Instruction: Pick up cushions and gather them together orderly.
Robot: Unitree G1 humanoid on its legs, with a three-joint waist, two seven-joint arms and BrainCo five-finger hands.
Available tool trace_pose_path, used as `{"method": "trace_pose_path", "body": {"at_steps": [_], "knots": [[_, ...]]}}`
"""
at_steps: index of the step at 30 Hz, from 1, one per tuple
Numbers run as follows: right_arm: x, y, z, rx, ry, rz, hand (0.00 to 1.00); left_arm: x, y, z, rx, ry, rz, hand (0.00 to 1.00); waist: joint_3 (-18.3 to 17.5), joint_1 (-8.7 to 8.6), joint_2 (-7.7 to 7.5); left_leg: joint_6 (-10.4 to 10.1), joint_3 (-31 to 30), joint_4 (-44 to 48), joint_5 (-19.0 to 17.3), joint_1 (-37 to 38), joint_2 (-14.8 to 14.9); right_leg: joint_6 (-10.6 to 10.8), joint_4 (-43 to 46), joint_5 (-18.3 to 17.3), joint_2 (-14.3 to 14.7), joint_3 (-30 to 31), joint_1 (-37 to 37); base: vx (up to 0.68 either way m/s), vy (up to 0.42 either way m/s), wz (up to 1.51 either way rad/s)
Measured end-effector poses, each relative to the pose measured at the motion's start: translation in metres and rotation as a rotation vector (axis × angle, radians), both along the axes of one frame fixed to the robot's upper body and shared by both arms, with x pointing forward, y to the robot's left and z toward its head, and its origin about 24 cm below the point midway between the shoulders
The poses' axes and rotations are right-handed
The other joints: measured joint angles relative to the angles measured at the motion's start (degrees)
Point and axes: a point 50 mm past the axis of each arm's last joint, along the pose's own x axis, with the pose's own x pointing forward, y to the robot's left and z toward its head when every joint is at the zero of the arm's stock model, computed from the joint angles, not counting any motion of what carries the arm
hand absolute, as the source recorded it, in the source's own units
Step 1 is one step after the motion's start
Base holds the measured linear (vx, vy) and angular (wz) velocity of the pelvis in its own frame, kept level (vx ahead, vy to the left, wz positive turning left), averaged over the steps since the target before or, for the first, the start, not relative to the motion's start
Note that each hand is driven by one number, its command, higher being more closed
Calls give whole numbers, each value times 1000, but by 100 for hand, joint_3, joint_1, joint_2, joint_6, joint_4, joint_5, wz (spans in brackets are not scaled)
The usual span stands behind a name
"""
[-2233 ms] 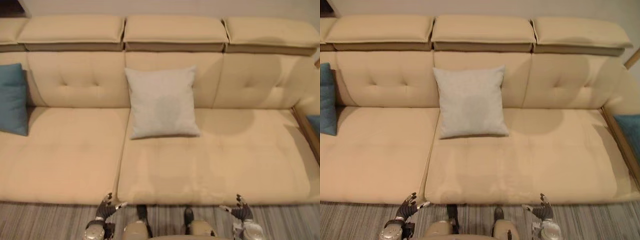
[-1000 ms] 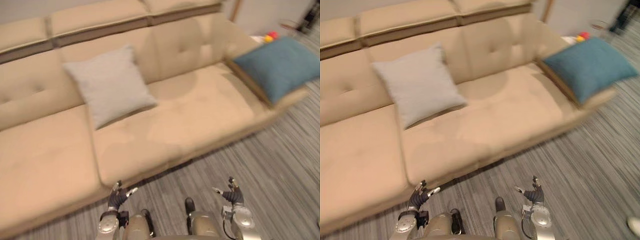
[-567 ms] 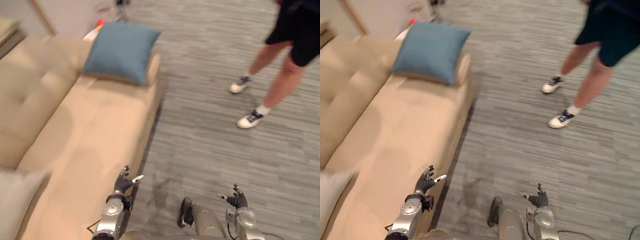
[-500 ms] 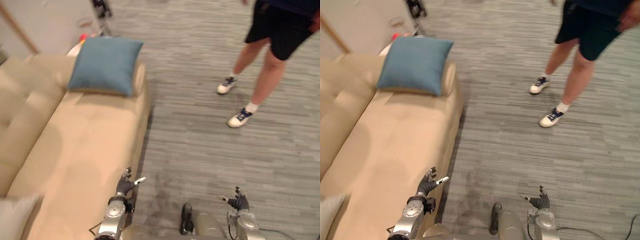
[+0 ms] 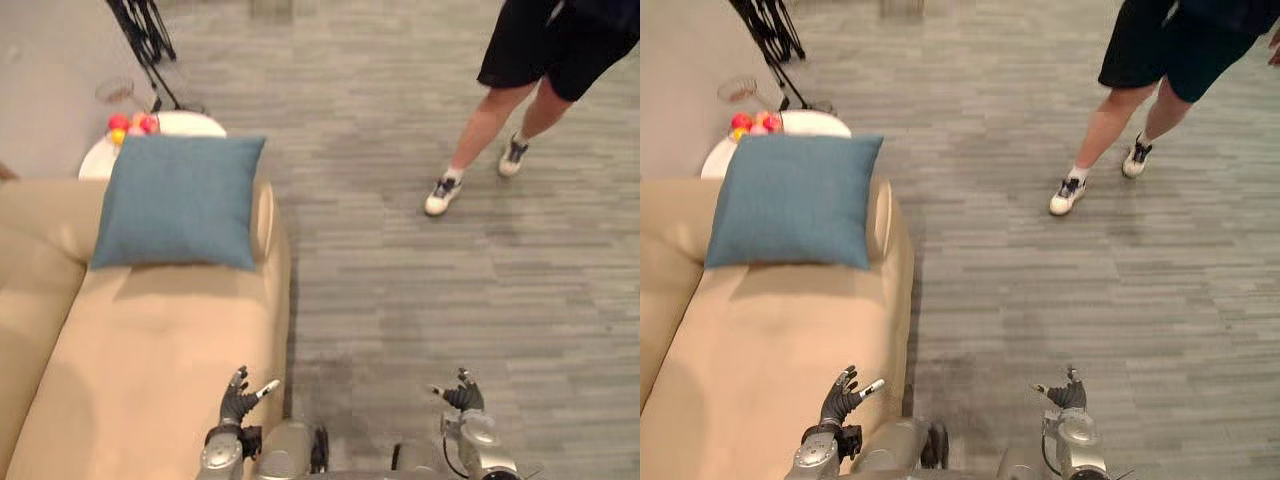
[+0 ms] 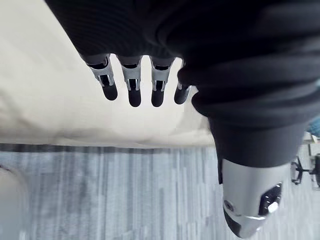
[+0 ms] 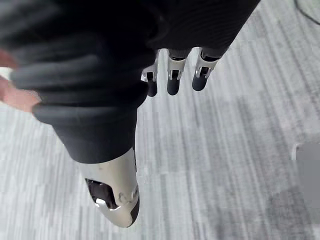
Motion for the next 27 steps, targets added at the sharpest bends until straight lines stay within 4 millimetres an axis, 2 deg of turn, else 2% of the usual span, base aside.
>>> {"method": "trace_pose_path", "body": {"at_steps": [1, 2, 3, 4, 5, 6, 7, 8, 9, 10, 11, 12, 13, 14, 15, 16, 18, 19, 20, 21, 23, 24, 25, 26, 27], "knots": [[3, 0, 1, -2, -6, 5, 0, 2, 1, 1, 3, -9, 16, 0, -8, -3, 9, -8, -2, -298, -6, 289, 10, -240, -150, -139, -43, -428, -313, 530, 37, -3], [7, -2, 3, -9, -12, 9, 0, 9, 4, 4, 9, -24, 21, 0, 35, -25, 97, -21, -80, -616, 2, 586, 63, -354, -748, -205, 46, -819, -611, 530, 37, 1], [7, -4, 3, -15, -12, 9, 0, 12, 5, 5, 13, -30, 18, 0, 51, -42, 133, -34, -126, -736, 9, 698, 97, -364, -1096, -200, 127, -891, -709, 638, 0, 19], [7, -11, 5, -34, -11, 9, 0, 18, 4, 6, 11, -40, 12, 0, 77, -110, 212, -126, -197, -942, -8, 919, 232, -369, -2020, -115, 421, -886, -876, 432, -22, 33], [7, -16, 6, -47, -10, 7, 0, 20, 4, 6, 11, -40, 12, 0, 120, -166, 302, -241, -340, -1007, -30, 1050, 325, -395, -2853, 198, 664, -715, -975, 789, -87, 70], [0, -21, 4, -51, 7, -13, 0, 22, 5, 4, 14, -31, 12, 0, 104, -291, 247, -466, -530, -1008, -62, 1232, 360, -373, -4162, 1020, 926, -217, -1049, 605, -120, 78], [-3, -22, 3, -51, 16, -22, 0, 21, 6, 3, 17, -25, 19, 0, 88, -311, 209, -563, -642, -989, -116, 1338, 359, -335, -4686, 1477, 967, -31, -1003, 632, -161, 75], [-9, -24, 1, -52, 29, -29, 0, 19, 7, 3, 22, -21, 25, 0, 73, -317, 176, -720, -756, -948, -208, 1481, 368, -387, -5019, 2046, 1015, 128, -962, 670, -231, 56], [-14, -32, -1, -66, 57, -40, 0, 18, 0, -2, -4, -3, 57, 0, 6, -281, 451, -973, -1036, -390, -221, 1400, 673, -675, -4529, 2483, 1178, 47, -970, 657, -216, 50], [-11, -30, 0, -62, 50, -37, 0, 18, -2, -2, -14, -6, 63, 0, 0, -285, 465, -1219, -1074, -17, -46, 1207, 737, -719, -4347, 2259, 1167, -25, -976, 755, -249, 45], [-6, -28, 1, -57, 38, -35, 0, 18, -4, -3, -25, -4, 72, 0, 2, -302, 464, -1276, -1069, 520, 308, 973, 724, -764, -4192, 2049, 1166, -105, -927, 479, -156, 35], [-3, -26, 3, -51, 25, -29, 0, 17, -9, -4, -44, 2, 79, 0, 17, -274, 458, -1173, -1014, 1476, 1123, 596, 779, -793, -4205, 1819, 1181, -168, -627, 735, -232, 37], [-1, -22, 3, -44, 18, -22, 0, 13, -13, -7, -65, 11, 101, 0, 59, -202, 431, -1146, -904, 2525, 1816, 171, 1025, -854, -4415, 1668, 1195, -265, -94, 599, -170, 31], [1, -20, 3, -37, 11, -26, 0, 11, -13, -7, -68, 15, 105, 0, 68, -133, 432, -840, -631, 3111, 1488, -87, 1239, -905, -4604, 1632, 1227, -309, 311, 680, -171, 35], [4, -18, 5, -30, -11, -30, 0, 11, -11, -7, -72, 13, 121, 0, 128, 5, 309, -759, -337, 3406, 1112, -516, 1351, -928, -4896, 1606, 1170, -411, 834, 390, -82, 24], [4, -19, 5, -29, -17, -34, 0, 10, -10, -7, -74, 11, 129, 0, 127, 36, 239, -736, -244, 3315, 1007, -680, 1337, -897, -5004, 1585, 1115, -473, 977, 459, -80, 41], [5, -22, 8, -32, -36, -49, 0, 7, -5, -6, -78, 4, 158, 0, 113, 98, 201, -766, 119, 2177, 911, -1195, 1204, -614, -5299, 1363, 932, -827, 1403, 439, -1, 55], [3, -32, 9, -54, -35, -68, 0, 3, -7, -8, -86, 12, 167, 0, 82, 98, 403, -885, 404, 884, 1263, -1314, 1196, -489, -5332, 1262, 1004, -1013, 1559, 469, 103, 91], [-3, -39, 9, -67, -22, -90, 0, 0, -4, -9, -81, 22, 177, 0, 22, 120, 536, -482, 920, 363, 1174, -1280, 1236, -349, -5310, 1082, 1057, -1242, 1723, 317, 100, 113], [-7, -38, 7, -64, -8, -100, 0, 1, 1, -8, -76, 13, 194, 0, 5, 128, 475, -449, 957, 152, 1151, -1175, 1120, -312, -5293, 1036, 948, -1375, 1779, 385, 123, 124], [-8, -35, 3, -54, 17, -107, 0, -9, 15, -9, -64, 22, 271, 0, 13, 283, 157, -321, 914, -272, 1171, -1057, 648, -170, -5170, 877, 656, -1732, 1841, 373, 129, 103], [-7, -37, 4, -59, 16, -109, 0, -15, 18, -11, -64, 41, 293, 0, 12, 322, 130, -208, 785, -316, 1100, -998, 523, -111, -4978, 778, 551, -1837, 1869, 327, 114, 101], [-8, -41, 5, -71, 17, -109, 0, -24, 19, -16, -65, 72, 311, 0, 16, 313, 123, -138, 590, -399, 1052, -874, 347, -2, -4471, 638, 353, -1969, 1880, 333, 127, 125], [-10, -44, 4, -86, 30, -103, 0, -32, 19, -19, -67, 97, 334, 0, 16, 303, 122, -131, 314, -594, 1048, -632, 140, 46, -3480, 612, 36, -2024, 1744, 336, 123, 135], [-10, -44, 4, -89, 33, -101, 0, -35, 21, -19, -58, 102, 346, 0, 11, 311, 90, -83, 132, -688, 1020, -477, 21, 107, -2673, 715, -187, -1924, 1546, 336, 100, 149]]}}
